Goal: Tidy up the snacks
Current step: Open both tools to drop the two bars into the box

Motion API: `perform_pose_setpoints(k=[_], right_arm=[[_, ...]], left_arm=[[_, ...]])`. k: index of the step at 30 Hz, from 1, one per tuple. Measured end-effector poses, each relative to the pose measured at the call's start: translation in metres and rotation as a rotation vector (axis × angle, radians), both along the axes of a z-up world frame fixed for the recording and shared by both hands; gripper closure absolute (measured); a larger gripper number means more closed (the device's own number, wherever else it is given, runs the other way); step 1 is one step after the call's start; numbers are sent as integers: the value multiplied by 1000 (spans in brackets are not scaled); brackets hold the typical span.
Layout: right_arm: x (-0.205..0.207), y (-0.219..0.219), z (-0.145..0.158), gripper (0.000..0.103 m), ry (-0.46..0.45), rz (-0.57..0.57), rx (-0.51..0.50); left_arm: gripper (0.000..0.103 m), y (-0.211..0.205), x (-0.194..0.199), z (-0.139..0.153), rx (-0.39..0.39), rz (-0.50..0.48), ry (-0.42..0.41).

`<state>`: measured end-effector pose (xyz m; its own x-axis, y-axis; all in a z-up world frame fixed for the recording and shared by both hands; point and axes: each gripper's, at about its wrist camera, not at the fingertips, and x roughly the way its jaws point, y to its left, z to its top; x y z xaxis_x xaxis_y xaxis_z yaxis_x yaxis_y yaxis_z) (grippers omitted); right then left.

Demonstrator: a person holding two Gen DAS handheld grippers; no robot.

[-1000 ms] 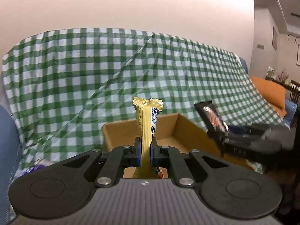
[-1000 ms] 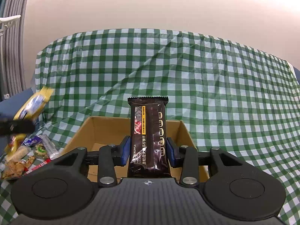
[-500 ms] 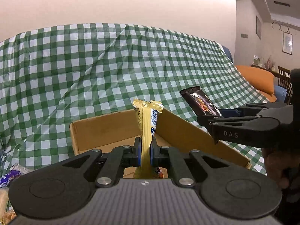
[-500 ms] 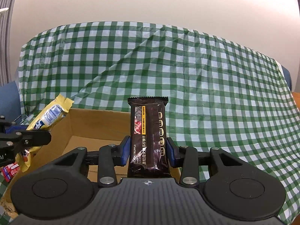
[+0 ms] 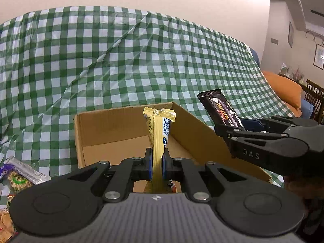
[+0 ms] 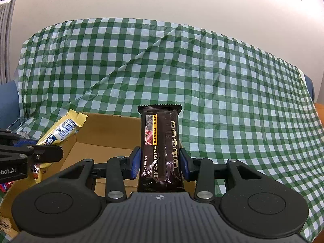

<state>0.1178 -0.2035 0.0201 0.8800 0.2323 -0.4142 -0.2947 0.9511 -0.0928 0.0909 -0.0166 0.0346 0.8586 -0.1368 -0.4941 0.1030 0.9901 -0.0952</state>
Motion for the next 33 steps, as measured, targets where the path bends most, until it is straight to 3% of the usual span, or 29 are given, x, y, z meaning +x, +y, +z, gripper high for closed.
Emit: perform_pose_setpoints(k=[6, 8, 9, 10, 20, 23, 27, 30, 31, 32, 33], right_arm=[[1, 0, -1, 62, -1, 5, -7], [1, 0, -1, 61, 4, 5, -7], [2, 0, -2, 54, 16, 4, -8], [5, 1, -4, 41, 29, -3, -16], [3, 5, -1, 36, 26, -10, 29], [-2, 8, 1, 36, 22, 4, 43], [-13, 13, 5, 37, 19, 31, 79], [-21, 15, 10, 45, 8, 55, 115], [-22, 17, 10, 49, 12, 60, 124], [-23, 19, 10, 51, 21, 68, 130], [-24, 21, 10, 51, 26, 77, 134]], left_arm=[[93, 4, 0, 0, -32, 1, 6], [74, 4, 2, -1, -53, -16, 24], [56, 3, 1, -1, -51, -12, 26], [53, 3, 1, -1, -50, -8, 22], [53, 41, -23, 14, -138, -15, -66], [65, 69, -34, 30, -133, -114, -45], [85, 109, -48, 33, -67, -155, 46], [85, 129, -55, 5, -65, -99, 115], [85, 134, -55, -12, -85, -89, 155], [85, 134, -48, -29, -64, -88, 267], [85, 130, -42, -39, 7, -84, 336]])
